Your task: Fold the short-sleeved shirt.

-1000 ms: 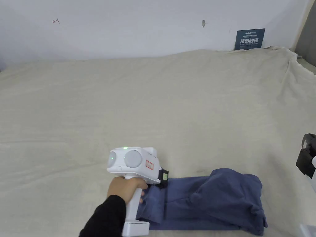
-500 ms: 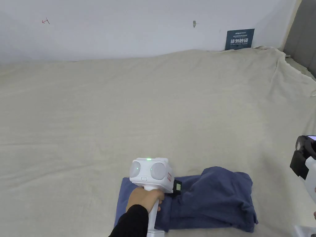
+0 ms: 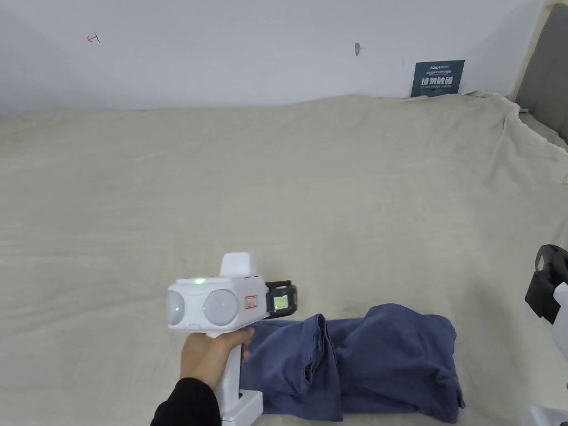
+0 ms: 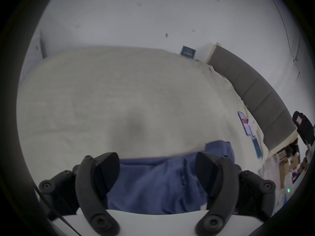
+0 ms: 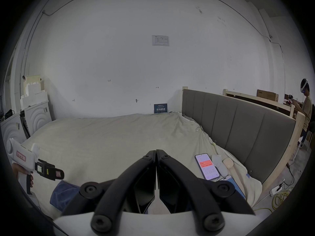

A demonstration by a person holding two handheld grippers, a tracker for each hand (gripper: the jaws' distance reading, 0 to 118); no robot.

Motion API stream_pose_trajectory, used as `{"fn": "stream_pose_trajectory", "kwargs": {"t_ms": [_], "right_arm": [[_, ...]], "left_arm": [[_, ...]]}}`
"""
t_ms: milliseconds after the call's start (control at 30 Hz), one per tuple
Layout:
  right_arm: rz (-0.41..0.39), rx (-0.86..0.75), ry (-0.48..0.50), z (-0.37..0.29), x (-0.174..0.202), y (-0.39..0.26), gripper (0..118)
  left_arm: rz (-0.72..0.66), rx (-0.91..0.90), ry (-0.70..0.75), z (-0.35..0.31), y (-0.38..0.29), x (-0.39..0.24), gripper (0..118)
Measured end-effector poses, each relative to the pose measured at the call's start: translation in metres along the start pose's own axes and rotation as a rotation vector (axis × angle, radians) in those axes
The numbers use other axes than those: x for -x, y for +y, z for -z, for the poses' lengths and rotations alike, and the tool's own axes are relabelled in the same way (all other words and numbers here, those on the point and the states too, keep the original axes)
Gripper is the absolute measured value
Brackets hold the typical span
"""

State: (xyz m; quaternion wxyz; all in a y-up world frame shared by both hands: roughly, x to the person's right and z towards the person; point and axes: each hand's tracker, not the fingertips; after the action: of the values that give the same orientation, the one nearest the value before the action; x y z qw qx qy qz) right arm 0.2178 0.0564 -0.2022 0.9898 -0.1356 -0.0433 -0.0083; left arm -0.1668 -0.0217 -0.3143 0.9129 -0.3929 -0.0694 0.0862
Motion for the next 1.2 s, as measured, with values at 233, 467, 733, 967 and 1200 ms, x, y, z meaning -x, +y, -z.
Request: {"fn": "stream_pose_trajectory", "kwargs": {"t_ms": [233, 467, 733, 967, 1200], "right_arm": [[-0.004, 0.001, 0.001, -0.001, 0.001, 0.001, 0], [-0.002, 0.008, -0.006, -0.002, -0.003, -0.001, 0], [-0.002, 0.021, -0.021, -0.003, -0.012, -0.003, 0], [0.002, 0.026, -0.037, -0.004, -0.022, -0.003, 0], [0.000, 0.028, -0.051, -0.005, -0.028, -0.004, 0]], "left_arm": [[-0.052, -0.096, -0.016, 0.005, -0.033, 0.037, 0], [-0.062, -0.050, -0.043, 0.029, -0.071, 0.033, 0], [-0.034, 0.033, -0.103, 0.065, -0.102, -0.006, 0], [-0.009, 0.037, -0.142, 0.078, -0.108, -0.043, 0], [0.028, 0.056, -0.159, 0.087, -0.106, -0.067, 0]]}}
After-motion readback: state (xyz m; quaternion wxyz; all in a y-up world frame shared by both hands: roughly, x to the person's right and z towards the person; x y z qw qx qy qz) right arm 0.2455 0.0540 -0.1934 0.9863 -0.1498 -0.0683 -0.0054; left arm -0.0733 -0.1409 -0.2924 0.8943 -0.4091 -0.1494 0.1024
